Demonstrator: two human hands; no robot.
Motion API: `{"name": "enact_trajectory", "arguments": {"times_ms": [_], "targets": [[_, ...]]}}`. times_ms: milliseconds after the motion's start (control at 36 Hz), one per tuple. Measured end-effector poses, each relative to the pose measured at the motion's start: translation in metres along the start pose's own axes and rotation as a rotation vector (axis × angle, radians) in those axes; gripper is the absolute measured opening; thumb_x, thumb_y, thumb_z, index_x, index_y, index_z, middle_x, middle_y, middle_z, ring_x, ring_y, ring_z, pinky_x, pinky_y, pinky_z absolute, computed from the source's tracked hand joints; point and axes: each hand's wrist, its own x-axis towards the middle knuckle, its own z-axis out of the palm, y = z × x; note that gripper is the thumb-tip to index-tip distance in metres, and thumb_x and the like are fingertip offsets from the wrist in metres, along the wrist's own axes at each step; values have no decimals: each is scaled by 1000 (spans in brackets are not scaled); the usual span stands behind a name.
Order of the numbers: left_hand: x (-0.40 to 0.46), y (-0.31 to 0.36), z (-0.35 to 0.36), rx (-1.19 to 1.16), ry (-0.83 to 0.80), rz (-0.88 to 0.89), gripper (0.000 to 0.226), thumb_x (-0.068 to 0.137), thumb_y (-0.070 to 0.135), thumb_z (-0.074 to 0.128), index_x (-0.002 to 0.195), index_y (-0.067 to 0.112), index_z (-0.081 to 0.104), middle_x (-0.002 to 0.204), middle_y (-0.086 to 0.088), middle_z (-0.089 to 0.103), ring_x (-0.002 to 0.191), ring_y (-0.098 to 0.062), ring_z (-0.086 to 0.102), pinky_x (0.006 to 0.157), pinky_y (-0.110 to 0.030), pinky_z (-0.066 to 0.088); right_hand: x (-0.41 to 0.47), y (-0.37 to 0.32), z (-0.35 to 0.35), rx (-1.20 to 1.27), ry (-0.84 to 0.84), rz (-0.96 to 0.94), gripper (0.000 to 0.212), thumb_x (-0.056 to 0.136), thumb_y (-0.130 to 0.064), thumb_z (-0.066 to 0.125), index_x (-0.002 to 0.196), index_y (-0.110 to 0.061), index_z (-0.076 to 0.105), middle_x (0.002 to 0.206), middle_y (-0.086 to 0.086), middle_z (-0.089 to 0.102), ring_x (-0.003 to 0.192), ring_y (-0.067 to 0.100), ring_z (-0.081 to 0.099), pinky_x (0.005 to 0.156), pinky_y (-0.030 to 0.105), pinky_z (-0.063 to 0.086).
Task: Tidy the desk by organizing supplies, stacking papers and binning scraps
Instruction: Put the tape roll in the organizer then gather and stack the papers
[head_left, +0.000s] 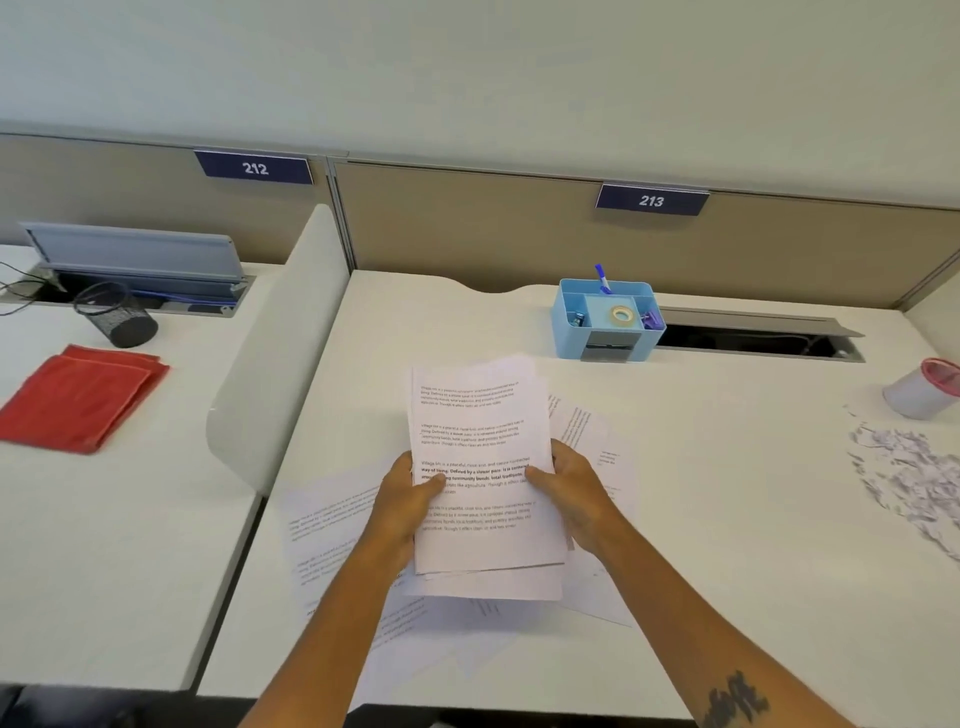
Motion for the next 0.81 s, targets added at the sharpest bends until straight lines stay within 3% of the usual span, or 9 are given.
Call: {"name": "enact_trajectory", "arguments": {"times_ms": [56, 139, 361, 472, 611, 750, 806], "targets": [[2, 6, 1, 64, 0, 41, 46, 106, 4, 67, 148, 19, 60, 136, 2, 73, 125, -21, 69, 104, -38, 57, 1, -3, -1, -19, 38, -55, 36, 95, -6, 68, 124, -29, 69, 117, -9, 77, 109, 18, 74, 99, 49, 59], [7, 15, 3, 112, 13, 94, 47, 105, 3, 68, 147, 20, 60, 137, 2, 73, 127, -22, 69, 112, -46, 56, 1, -14, -2, -18, 78, -123, 36, 95, -5, 69, 121, -31, 68, 118, -8, 76, 110, 18, 73, 99, 48, 59], [12, 30, 17, 115, 48, 239, 47, 105, 8, 69, 147, 26, 60, 132, 5, 73, 119, -15, 69, 98, -39, 62, 1, -25, -5, 72, 164, -285, 42, 101, -6, 63, 136, -30, 60, 124, -8, 72, 115, 17, 68, 95, 39, 60], [12, 17, 22, 103, 76, 259, 54, 100, 8, 77, 146, 24, 56, 132, 2, 70, 123, -17, 66, 93, -29, 59, 0, -3, -2, 79, 180, -271, 49, 98, -8, 69, 140, -30, 56, 126, -11, 71, 118, 10, 66, 99, 36, 58], [12, 2, 29, 118, 91, 248, 58, 101, 12, 76, 150, 31, 50, 135, 6, 67, 125, -17, 63, 102, -41, 59, -2, 20, 10, 23, 200, -212, 44, 99, -17, 68, 138, -32, 55, 123, -14, 68, 117, 8, 62, 94, 26, 55], [13, 9, 34, 118, 116, 272, 43, 108, 14, 66, 145, 32, 53, 127, 8, 67, 117, -13, 64, 89, -28, 57, 1, 19, 15, 18, 224, -196, 37, 102, -26, 65, 137, -33, 55, 122, -9, 68, 115, 14, 63, 95, 36, 60], [13, 11, 34, 127, 111, 275, 40, 109, 13, 64, 140, 35, 52, 124, 9, 67, 115, -13, 65, 83, -25, 57, 2, 16, 16, 17, 215, -186, 36, 102, -26, 64, 136, -33, 54, 121, -8, 68, 113, 15, 65, 86, 31, 62]]}}
